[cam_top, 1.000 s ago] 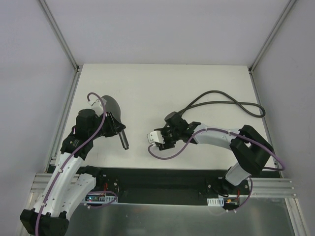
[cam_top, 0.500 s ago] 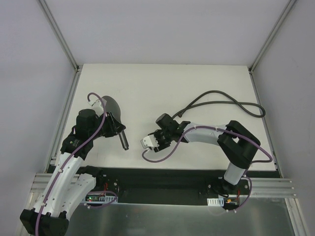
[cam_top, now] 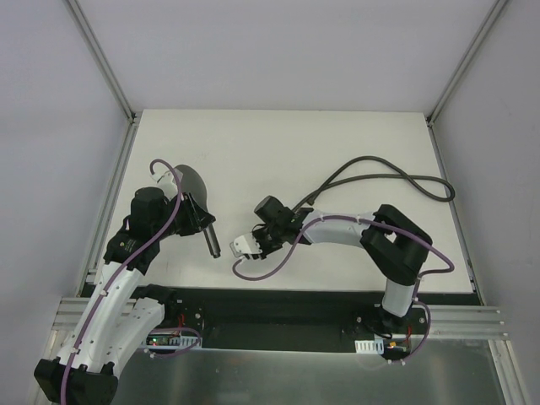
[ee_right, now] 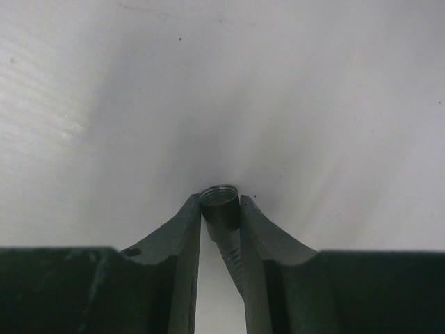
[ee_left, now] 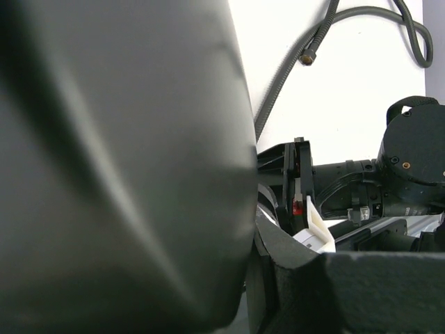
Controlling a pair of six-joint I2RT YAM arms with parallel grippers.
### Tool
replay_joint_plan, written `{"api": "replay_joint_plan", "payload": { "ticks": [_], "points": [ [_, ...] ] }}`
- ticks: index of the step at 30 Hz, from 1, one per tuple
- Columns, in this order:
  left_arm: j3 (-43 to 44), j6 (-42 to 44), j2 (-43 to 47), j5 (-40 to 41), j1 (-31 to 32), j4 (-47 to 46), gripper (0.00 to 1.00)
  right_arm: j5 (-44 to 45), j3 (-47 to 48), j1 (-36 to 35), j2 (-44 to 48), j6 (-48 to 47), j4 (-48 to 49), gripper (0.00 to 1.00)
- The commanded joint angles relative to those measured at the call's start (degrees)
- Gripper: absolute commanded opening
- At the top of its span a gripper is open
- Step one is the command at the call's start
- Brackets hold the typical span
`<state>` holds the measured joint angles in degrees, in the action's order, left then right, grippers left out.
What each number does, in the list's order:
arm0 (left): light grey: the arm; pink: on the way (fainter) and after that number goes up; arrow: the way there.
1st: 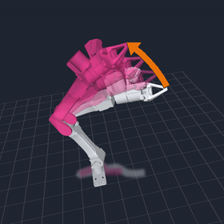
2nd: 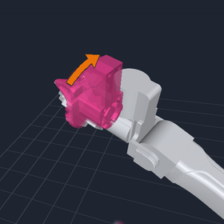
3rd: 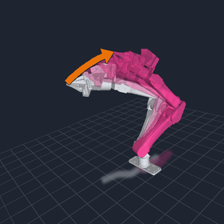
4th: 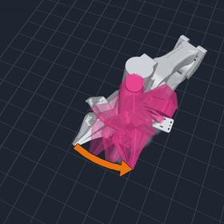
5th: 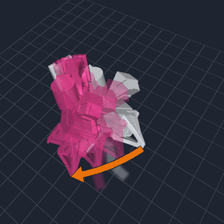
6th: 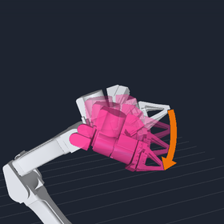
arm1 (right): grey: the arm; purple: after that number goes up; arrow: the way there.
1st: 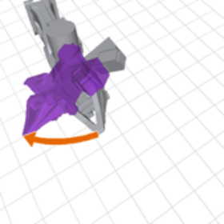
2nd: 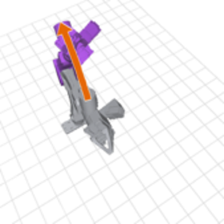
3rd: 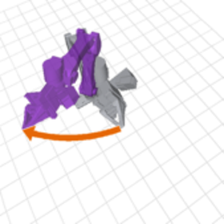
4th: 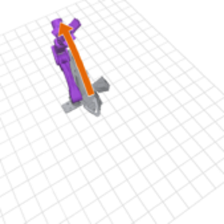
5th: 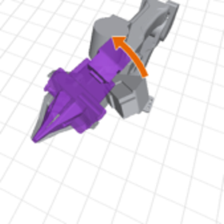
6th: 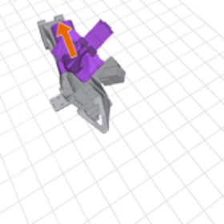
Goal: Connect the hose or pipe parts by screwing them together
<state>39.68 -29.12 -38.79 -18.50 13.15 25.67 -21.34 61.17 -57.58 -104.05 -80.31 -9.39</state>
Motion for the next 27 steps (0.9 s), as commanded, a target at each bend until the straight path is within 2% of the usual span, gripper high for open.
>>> {"api": "replay_joint_plan", "payload": {
  "ticks": [1,2,3,8,9,12,14,16,18,27],
  "points": [
    [0.92,0.04,-0.15,1.54,-0.31,-2.74,0.00,-0.28,2.64,-1.65,-2.47,13.56,2.77,0.17],
    [1.01,-0.66,-0.41,1.89,-0.75,-2.47,0.00,-0.28,3.25,-1.83,-2.39,17.61,6.89,0.17],
    [1.10,-1.11,-0.85,2.67,-1.54,-2.03,0.00,0.16,3.61,-1.83,-2.30,25.83,8.49,0.15],
    [1.63,-2.78,-4.19,3.56,-4.62,-0.18,0.00,13.85,4.05,-3.76,-0.37,44.60,14.03,0.11],
    [1.71,-2.95,-4.63,3.82,-5.06,-0.18,0.00,15.70,3.44,-3.68,0.07,51.33,14.31,0.10],
    [1.54,-4.01,-4.81,3.74,-6.73,-0.18,0.00,25.97,2.30,-4.03,1.13,61.11,13.17,0.03],
    [1.02,-5.06,-4.63,3.56,-7.34,-0.18,0.00,29.24,1.42,-5.42,1.13,64.39,12.99,0.01],
    [0.31,-6.11,-4.72,3.12,-7.96,-0.62,0.00,29.09,-0.25,-6.14,0.17,66.33,15.78,0.05],
    [-0.57,-6.56,-5.42,2.16,-8.92,-1.41,0.00,23.84,-0.52,-6.75,-0.97,65.64,17.21,0.13],
    [-1.27,-7.35,-6.66,-2.33,-11.39,-2.47,0.00,11.25,-2.28,-5.53,-1.77,52.90,18.62,0.45]
  ]
}}
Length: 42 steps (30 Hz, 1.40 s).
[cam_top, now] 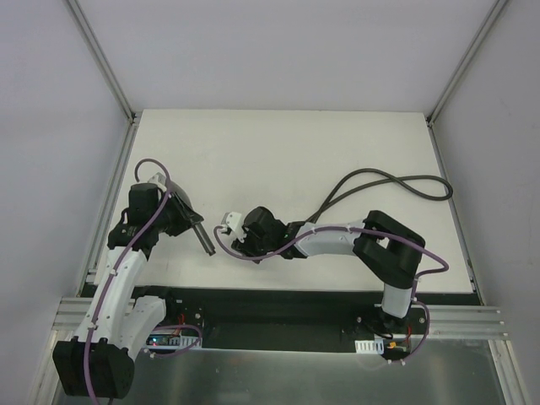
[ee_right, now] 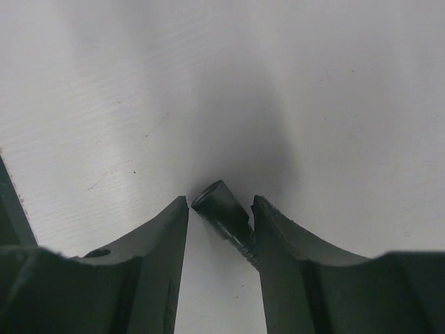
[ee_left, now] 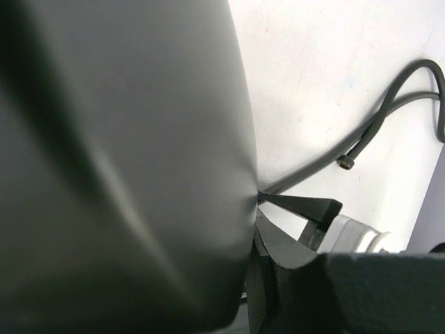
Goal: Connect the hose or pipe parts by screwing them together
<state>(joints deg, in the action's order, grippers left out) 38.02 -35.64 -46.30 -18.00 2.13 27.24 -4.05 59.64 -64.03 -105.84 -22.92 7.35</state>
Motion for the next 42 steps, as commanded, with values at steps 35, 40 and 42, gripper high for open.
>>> {"api": "replay_joint_plan", "payload": {
  "ticks": [35,40,42],
  "points": [
    [-1.02,-0.75,2.53,-3.71,-0.37,-6.15,0.00,-25.56,-0.57,6.81,-0.07,-29.99,-0.59,0.56],
    [-1.11,-0.92,2.45,-3.80,-0.37,-6.41,0.00,-26.62,-0.66,6.55,-0.51,-30.52,-0.94,0.54],
    [-1.11,-0.92,2.36,-3.89,-0.37,-6.41,0.00,-26.18,-0.49,6.29,-0.77,-30.87,-0.85,0.53]
  ]
}}
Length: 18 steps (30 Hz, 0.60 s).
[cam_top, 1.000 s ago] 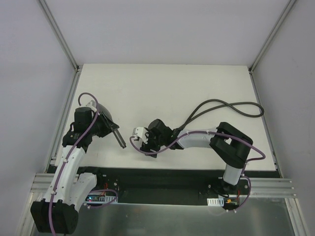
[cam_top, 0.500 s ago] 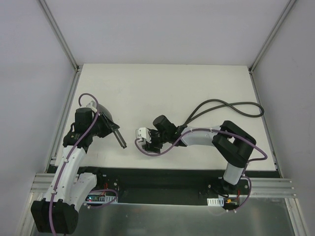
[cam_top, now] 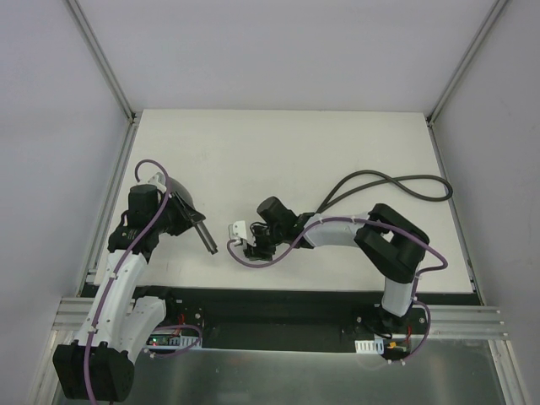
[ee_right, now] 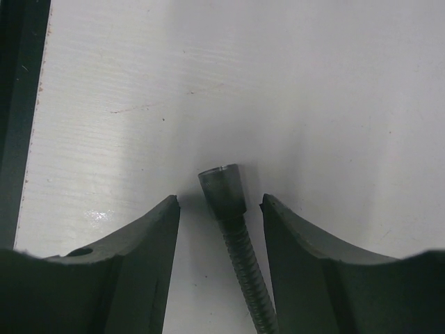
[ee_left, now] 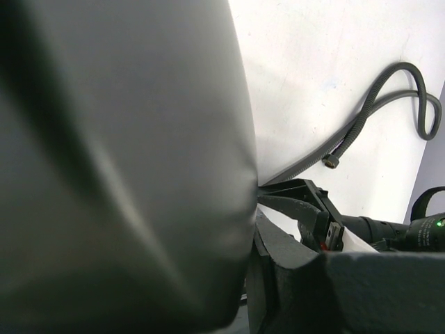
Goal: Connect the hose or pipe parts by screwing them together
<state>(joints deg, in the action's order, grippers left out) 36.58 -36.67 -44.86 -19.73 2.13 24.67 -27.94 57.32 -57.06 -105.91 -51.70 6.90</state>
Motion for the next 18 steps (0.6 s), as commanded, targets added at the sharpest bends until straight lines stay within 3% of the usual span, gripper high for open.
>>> {"api": "replay_joint_plan", "payload": {
  "ticks": [1,8,9,12,14,18],
  "points": [
    [0.34,0.10,0.92,-2.16,-0.37,-3.84,0.00,-2.20,1.92,-0.86,-0.96,-2.09,-0.39,0.51],
    [0.16,-0.34,1.00,-2.33,-0.37,-4.01,0.00,-0.54,2.18,-1.56,-2.02,-2.61,0.31,0.43],
    [0.07,-0.42,1.00,-2.51,-0.37,-4.27,0.00,-0.45,2.10,-1.57,-2.02,-2.70,0.49,0.40],
    [-0.19,-1.56,1.27,-3.12,-0.37,-4.98,0.00,2.18,0.52,-2.61,-1.06,-0.79,3.80,0.08],
    [0.16,-4.18,1.97,-3.56,-0.37,-6.90,0.00,8.30,-0.10,-3.32,0.87,2.64,6.45,0.01],
    [2.35,-11.22,1.72,-5.49,-0.46,-14.90,0.00,17.38,-0.88,-6.21,10.95,11.97,10.40,0.01]
  ]
}}
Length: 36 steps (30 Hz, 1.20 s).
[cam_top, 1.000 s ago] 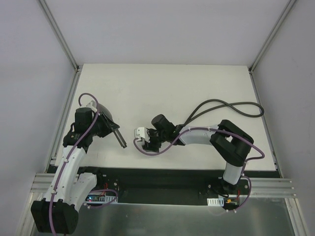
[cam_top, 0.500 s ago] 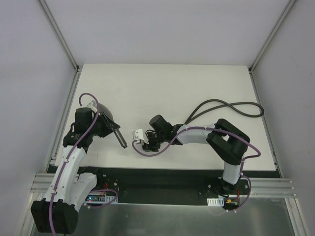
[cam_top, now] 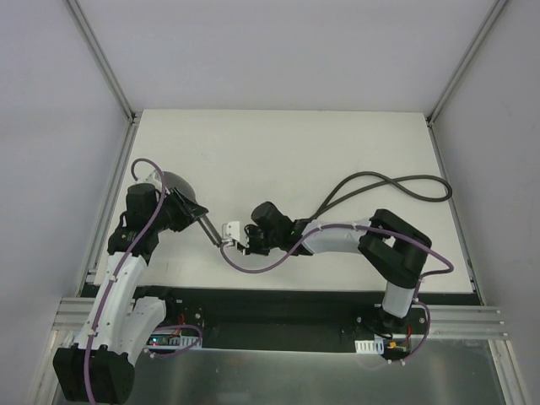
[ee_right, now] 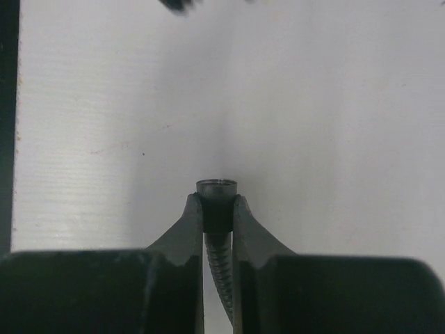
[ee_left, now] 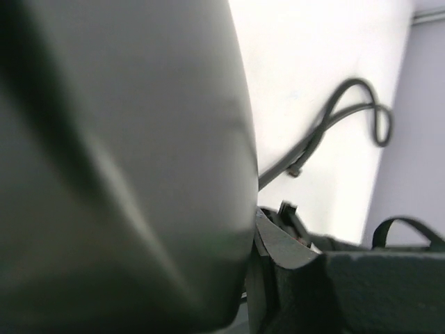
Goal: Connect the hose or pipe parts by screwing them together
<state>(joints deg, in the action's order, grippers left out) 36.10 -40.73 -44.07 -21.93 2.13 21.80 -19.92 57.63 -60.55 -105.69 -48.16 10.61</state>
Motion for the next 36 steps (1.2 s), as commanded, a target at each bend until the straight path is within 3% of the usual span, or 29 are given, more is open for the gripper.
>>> {"api": "replay_joint_plan", "payload": {
  "ticks": [1,5,13,22,28,32,36],
  "points": [
    [5.28,-8.04,-0.91,-3.55,-0.46,-13.00,0.00,11.12,-2.59,-3.51,12.86,9.57,8.70,0.01],
    [9.60,-12.69,-2.59,-5.13,-0.46,-19.41,0.00,21.64,-3.66,-4.84,21.83,15.70,10.58,0.01],
    [6.27,-15.78,-2.69,-11.46,0.33,-49.98,0.00,29.58,-8.14,-4.84,31.24,21.88,11.10,0.01],
    [1.97,0.21,3.46,-4.61,11.48,-57.13,0.00,31.52,-9.72,-5.01,33.09,21.27,12.41,0.01],
    [-2.69,-3.03,4.78,-2.43,12.02,-60.91,0.00,33.81,-12.79,-6.76,33.62,18.99,19.96,0.01],
    [-4.54,-11.27,4.96,1.98,12.02,-60.91,0.00,35.73,-16.93,-9.66,33.18,10.66,31.63,0.01],
    [-4.98,-14.11,6.02,3.03,12.28,-60.30,0.00,40.48,-18.07,-12.47,32.22,3.20,34.99,0.01]
  ]
}}
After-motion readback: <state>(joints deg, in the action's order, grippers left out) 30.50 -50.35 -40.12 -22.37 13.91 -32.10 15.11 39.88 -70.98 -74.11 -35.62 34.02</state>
